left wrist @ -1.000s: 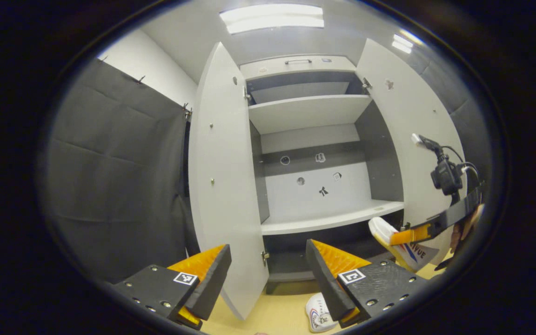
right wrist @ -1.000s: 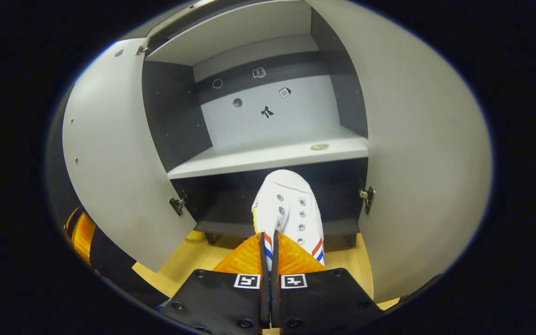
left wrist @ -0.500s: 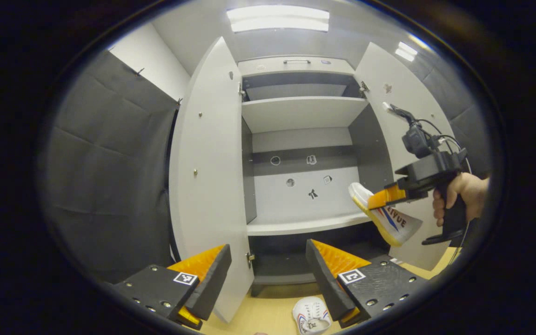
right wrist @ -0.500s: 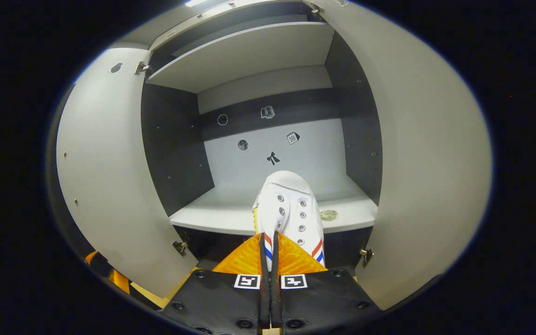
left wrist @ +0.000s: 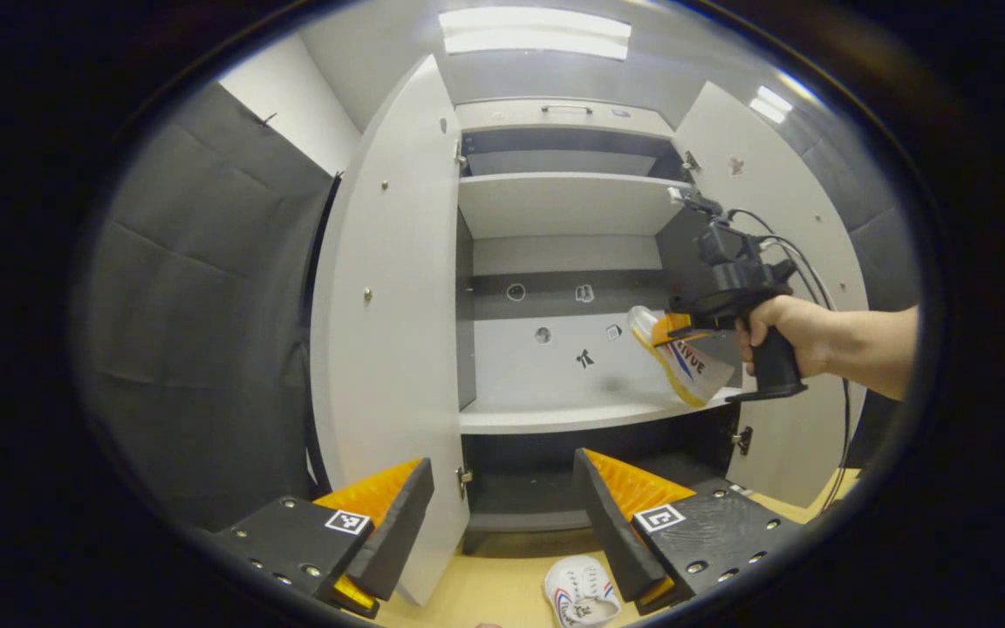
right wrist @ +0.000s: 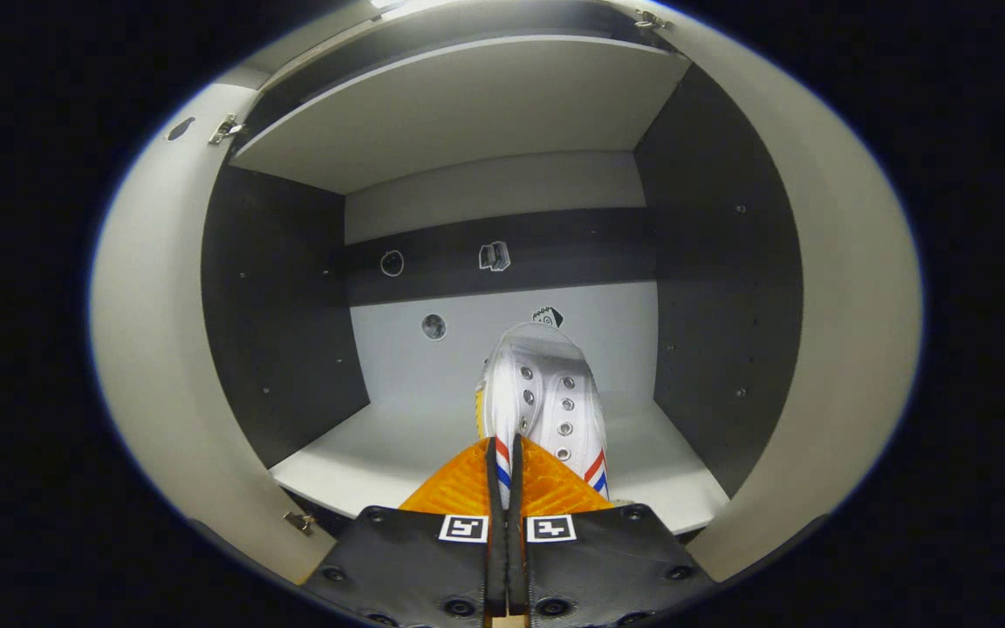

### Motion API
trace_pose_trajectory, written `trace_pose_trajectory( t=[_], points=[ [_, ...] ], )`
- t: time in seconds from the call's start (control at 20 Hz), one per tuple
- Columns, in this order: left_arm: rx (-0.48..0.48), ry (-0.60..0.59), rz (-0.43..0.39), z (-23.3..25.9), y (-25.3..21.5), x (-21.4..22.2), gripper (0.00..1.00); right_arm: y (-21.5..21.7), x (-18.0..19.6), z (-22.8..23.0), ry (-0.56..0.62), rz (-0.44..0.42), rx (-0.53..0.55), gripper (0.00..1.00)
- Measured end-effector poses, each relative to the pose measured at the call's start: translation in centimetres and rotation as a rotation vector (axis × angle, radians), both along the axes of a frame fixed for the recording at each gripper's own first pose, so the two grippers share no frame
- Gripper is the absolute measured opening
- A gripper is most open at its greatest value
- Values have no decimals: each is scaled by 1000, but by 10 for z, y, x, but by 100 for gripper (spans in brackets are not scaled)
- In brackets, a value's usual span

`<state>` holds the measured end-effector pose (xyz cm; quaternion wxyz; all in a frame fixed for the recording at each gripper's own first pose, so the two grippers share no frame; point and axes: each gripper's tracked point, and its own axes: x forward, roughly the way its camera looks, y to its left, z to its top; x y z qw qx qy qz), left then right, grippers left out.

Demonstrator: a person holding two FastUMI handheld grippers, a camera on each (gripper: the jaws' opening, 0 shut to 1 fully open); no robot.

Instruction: Grab one shoe with the right hand and put it into the shoe cabinet, grab the other shoe with the left hand and put it into the shoe cabinet; then close the right door with the right hand and the left door with the left hand.

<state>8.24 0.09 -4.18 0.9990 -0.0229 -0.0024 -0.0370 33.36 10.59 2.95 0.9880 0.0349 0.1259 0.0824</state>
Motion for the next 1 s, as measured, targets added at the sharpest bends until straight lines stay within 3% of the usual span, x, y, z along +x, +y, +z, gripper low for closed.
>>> trace_pose_trajectory(
  t=[0.3,0.5,0.7,0.75,0.85,1.0],
  points=[
    [2,34,-12,-16,-2,0,94,-1,51,-15,27,-45,-57,2],
    [9,46,-17,-19,-2,2,94,-1,64,-30,65,-61,-91,0],
    [15,56,-13,-22,-1,4,94,-5,63,-25,32,-73,-125,20],
    [17,61,-15,-23,-1,4,94,-7,62,-12,-12,-84,-130,17],
    [20,78,-22,-28,-3,6,94,-6,57,15,-92,-76,-152,41],
    [28,89,-32,-31,-6,9,94,-8,30,47,-206,-71,-191,98]
  ],
)
